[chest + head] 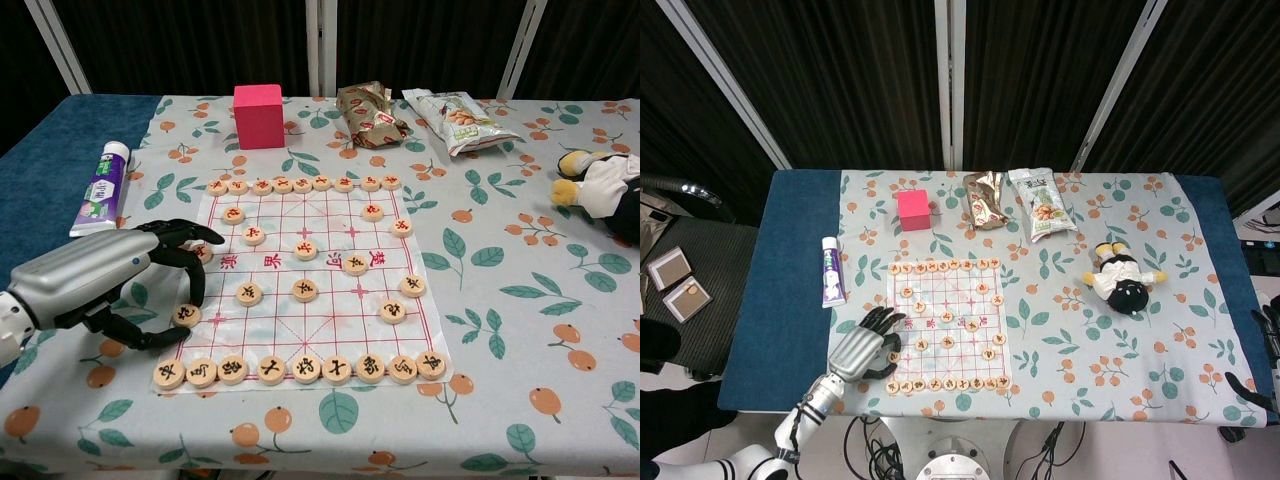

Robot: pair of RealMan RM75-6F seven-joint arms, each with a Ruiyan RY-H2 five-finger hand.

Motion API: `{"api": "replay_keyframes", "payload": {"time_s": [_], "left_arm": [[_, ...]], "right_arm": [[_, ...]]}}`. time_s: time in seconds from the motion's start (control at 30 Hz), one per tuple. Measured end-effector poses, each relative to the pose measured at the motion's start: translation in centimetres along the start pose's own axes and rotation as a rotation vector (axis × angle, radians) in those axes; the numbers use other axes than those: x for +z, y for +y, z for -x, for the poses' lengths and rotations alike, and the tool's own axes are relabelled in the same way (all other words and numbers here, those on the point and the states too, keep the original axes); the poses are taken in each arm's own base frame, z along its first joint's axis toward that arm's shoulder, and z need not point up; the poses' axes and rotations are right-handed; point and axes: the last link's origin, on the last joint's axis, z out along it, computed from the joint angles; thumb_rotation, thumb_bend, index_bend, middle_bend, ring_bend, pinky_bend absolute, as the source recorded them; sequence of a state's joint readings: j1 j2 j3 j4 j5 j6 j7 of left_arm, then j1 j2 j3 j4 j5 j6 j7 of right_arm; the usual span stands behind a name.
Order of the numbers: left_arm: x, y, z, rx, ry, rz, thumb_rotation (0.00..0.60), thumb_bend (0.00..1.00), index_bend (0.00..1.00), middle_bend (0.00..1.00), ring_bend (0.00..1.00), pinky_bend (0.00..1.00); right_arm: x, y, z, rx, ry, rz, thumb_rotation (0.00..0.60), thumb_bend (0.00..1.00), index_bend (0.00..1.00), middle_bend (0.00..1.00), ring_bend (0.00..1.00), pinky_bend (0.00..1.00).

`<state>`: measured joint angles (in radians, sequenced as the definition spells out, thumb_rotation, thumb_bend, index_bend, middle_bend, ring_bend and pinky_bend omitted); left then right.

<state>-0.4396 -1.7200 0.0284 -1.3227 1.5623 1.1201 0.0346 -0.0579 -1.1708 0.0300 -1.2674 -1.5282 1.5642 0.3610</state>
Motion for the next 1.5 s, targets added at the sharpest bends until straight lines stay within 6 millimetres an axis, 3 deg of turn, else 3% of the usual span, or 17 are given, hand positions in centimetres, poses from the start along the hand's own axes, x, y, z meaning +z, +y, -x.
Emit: {"api": "replay_keyframes", "payload": {"time_s": [0.27,0.57,0.77,1.03,1.5], "left_arm": [[-0.2,0.3,-0.9,-0.008,0.039,0.012,0.6,0.29,0.52,0.1,0.0,0.02],[0.3,0.5,-4.6,-0.022,0.121,0.021,0.6,0.3,0.52,0.1,0.0,0.03],[2.9,0.6,-6.0,-0.013,0.093,0.031,0.6,0.29,0.52,0.1,0.0,0.05],[8.0,-0.2,-8.1,0.038,0.033,-0.005,0.6,0.29,0.51,0.1,0.0,0.05],[11.8,-3.2,-9.5,0.041,0.088,-0.082,0.6,0.29,0.51,0.1,0.0,0.05]], "right_arm": [[0.1,0.0,0.0,0.002,0.003,-0.002,0.6,0.1,0.0,0.0,0.0,0.0],[0.1,-0.2,0.1,-0.001,0.0,-0.009,0.6,0.1,0.0,0.0,0.0,0.0],[0.1,-0.4,0.2,0.004,-0.003,-0.012,0.6,0.1,0.0,0.0,0.0,0.0],[0.2,-0.8,-0.1,0.006,0.0,-0.03,0.6,0.1,0.0,0.0,0.0,0.0],[0.3,-1.7,-0.3,0.003,0.002,-0.051,0.6,0.1,0.0,0.0,0.0,0.0]]}}
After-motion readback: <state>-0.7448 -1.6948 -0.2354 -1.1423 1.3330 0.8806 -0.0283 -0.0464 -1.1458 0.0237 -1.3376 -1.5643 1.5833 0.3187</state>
